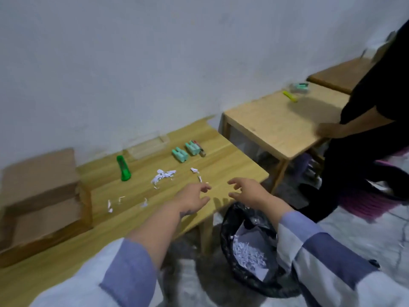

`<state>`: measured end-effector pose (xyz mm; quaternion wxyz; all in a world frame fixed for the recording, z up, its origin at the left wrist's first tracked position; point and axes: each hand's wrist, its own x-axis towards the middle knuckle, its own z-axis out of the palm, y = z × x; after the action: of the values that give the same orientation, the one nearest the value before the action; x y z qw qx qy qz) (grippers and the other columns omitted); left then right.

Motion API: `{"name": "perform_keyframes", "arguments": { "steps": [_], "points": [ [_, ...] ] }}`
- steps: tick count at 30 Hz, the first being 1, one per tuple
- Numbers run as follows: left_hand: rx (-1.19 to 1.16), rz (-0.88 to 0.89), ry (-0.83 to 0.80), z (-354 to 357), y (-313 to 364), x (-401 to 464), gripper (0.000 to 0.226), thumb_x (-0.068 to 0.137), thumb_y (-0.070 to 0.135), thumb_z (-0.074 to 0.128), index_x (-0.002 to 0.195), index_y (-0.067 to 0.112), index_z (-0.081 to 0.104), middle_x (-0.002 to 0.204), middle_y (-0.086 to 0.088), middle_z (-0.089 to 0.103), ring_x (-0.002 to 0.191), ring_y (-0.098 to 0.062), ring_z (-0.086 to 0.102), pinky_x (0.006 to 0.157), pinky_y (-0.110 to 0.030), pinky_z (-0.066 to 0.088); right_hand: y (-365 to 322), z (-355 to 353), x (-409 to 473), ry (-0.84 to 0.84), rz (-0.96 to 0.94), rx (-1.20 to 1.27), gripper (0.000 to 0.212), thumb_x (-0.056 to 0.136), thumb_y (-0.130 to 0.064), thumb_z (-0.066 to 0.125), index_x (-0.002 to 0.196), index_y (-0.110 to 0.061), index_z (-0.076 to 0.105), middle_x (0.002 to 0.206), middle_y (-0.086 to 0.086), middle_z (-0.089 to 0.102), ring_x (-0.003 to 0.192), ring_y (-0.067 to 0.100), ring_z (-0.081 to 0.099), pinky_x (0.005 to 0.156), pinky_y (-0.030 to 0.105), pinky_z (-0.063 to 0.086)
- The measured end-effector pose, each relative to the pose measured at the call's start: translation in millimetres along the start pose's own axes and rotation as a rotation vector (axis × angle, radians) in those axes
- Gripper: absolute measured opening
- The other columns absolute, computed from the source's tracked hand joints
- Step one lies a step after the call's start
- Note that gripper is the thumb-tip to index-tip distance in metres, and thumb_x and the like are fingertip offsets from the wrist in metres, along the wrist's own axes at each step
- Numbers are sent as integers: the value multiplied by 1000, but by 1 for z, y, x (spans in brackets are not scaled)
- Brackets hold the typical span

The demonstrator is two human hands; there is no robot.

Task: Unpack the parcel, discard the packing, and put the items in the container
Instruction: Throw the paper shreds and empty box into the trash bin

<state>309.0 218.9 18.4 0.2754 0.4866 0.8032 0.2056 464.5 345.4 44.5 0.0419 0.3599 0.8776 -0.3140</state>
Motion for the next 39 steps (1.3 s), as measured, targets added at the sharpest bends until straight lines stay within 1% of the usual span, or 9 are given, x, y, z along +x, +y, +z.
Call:
{"name": "perform_keyframes", "arguments": {
  "steps": [12, 17, 20, 23, 26, 29, 32, 36, 39],
  "points": [
    [-36, -285, 286, -47, -113, -69, 37, 89, 19, 62, 126, 17, 59, 136, -3, 54, 128, -20, 48, 102, -23, 33, -82, 45, 56, -104, -214, -145, 43, 89, -31, 59, 130, -19, 53, 131, 12, 57, 122, 23, 53, 92, 30, 43],
    [-15, -395, 315, -46, -149, -72, 44, 88, 27, 62, 131, 19, 54, 140, -6, 46, 130, -23, 43, 109, -32, 34, -76, 61, 93, -101, -230, -218, 40, 88, -33, 58, 127, -22, 56, 134, 10, 55, 125, 28, 48, 101, 35, 42],
    [9, -525, 358, -40, -165, -66, 54, 92, 36, 56, 142, 22, 41, 152, -4, 30, 141, -25, 26, 116, -36, 25, -64, 75, 115, -92, -183, -297, 45, 88, -41, 56, 131, -29, 50, 143, 11, 43, 133, 30, 38, 108, 40, 35],
    [49, -640, 400, -31, -176, -58, 62, 94, 49, 45, 148, 24, 27, 160, -1, 10, 148, -26, 3, 120, -43, 12, -49, 86, 128, -53, -128, -336, 59, 88, -53, 50, 141, -33, 32, 155, 7, 22, 144, 32, 14, 115, 47, 17],
    [65, -706, 387, -22, -184, -51, 72, 93, 61, 34, 152, 24, 17, 162, -1, -3, 148, -25, -8, 120, -48, 1, -40, 96, 138, -8, -95, -319, 68, 88, -62, 38, 146, -34, 18, 159, 6, 7, 146, 34, 0, 116, 54, 6],
    [142, -662, 387, -14, -182, -38, 85, 85, 75, 27, 153, 26, 11, 162, -2, -7, 148, -21, -13, 118, -50, -6, -43, 109, 151, 34, -131, -337, 72, 89, -64, 29, 149, -31, 7, 160, 7, 0, 146, 35, -7, 115, 58, 1],
    [261, -546, 366, -6, -173, -20, 98, 71, 82, 10, 152, 28, 3, 161, 3, -12, 146, -13, -18, 116, -49, -8, -58, 121, 164, 55, -253, -357, 76, 85, -69, 18, 149, -31, 3, 161, 6, -1, 147, 32, -8, 115, 55, -2],
    [324, -466, 380, -3, -171, 1, 96, 73, 81, -4, 153, 27, 4, 161, 7, -7, 143, -9, -19, 116, -47, -10, -84, 134, 182, 15, -423, -330, 77, 81, -70, 15, 149, -35, 4, 161, 6, 2, 148, 27, -6, 115, 53, -4],
    [326, -440, 429, 0, -179, 5, 81, 85, 69, 5, 152, 25, 16, 161, 7, 5, 145, -9, -10, 115, -46, -8, -98, 143, 194, -18, -547, -323, 67, 87, -63, 23, 147, -37, 12, 161, 3, 5, 148, 23, -4, 116, 54, -1]
  ]
}}
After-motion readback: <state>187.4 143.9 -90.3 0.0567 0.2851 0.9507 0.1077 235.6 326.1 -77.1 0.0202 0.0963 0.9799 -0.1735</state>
